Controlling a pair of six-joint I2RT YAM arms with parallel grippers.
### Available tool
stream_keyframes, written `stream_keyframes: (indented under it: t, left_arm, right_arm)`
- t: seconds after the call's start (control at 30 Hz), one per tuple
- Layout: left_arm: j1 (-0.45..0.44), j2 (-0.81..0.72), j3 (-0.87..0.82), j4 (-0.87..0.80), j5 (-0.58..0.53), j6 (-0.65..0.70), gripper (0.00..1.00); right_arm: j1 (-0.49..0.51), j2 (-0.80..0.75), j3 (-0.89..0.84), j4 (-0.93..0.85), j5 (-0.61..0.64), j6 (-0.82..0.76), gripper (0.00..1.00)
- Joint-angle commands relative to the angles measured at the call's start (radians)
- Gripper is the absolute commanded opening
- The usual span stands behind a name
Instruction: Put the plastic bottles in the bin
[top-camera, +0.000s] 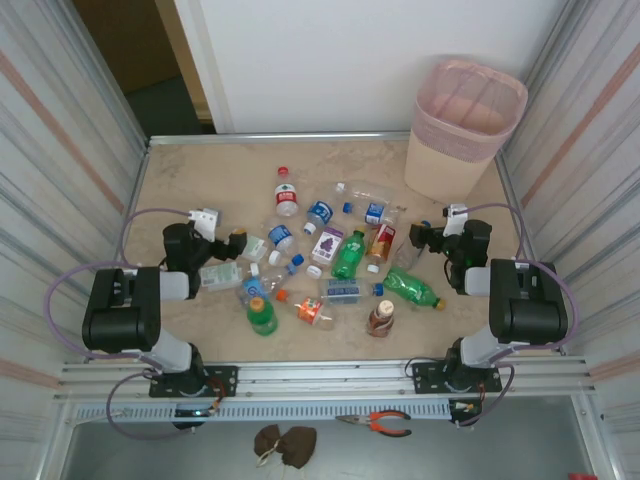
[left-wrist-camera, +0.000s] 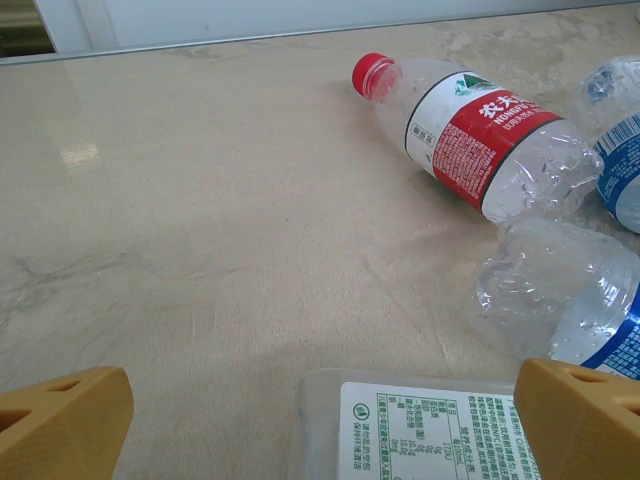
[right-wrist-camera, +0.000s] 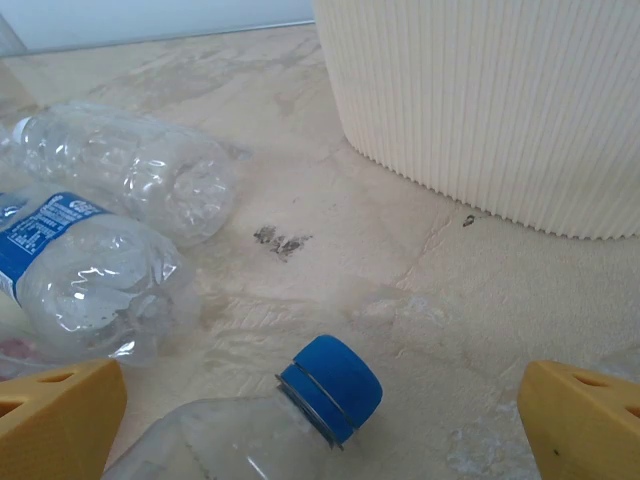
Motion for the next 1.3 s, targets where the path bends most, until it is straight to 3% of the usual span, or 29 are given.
stream_keyframes:
  t: [0.0,1.07,1.27]
  left_arm:
    - [0.006,-0.017,-0.004,0.021,0.024,0.021,0.99]
    - [0.015,-0.011,0.001,0.021,0.0,-0.003,0.99]
    - [0.005,-0.02,0.006,0.003,-0.036,-0.004,0.99]
  right_arm:
    - [-0.005,-0.005,-0.01,0.025,-0.024,-0.022,0.99]
    - [-0.018,-0.002,-0.007,0.025,-0.039,-0.009,0.99]
    - [0.0,-0.043,0.009,-0.036,0.043,0.001,0.99]
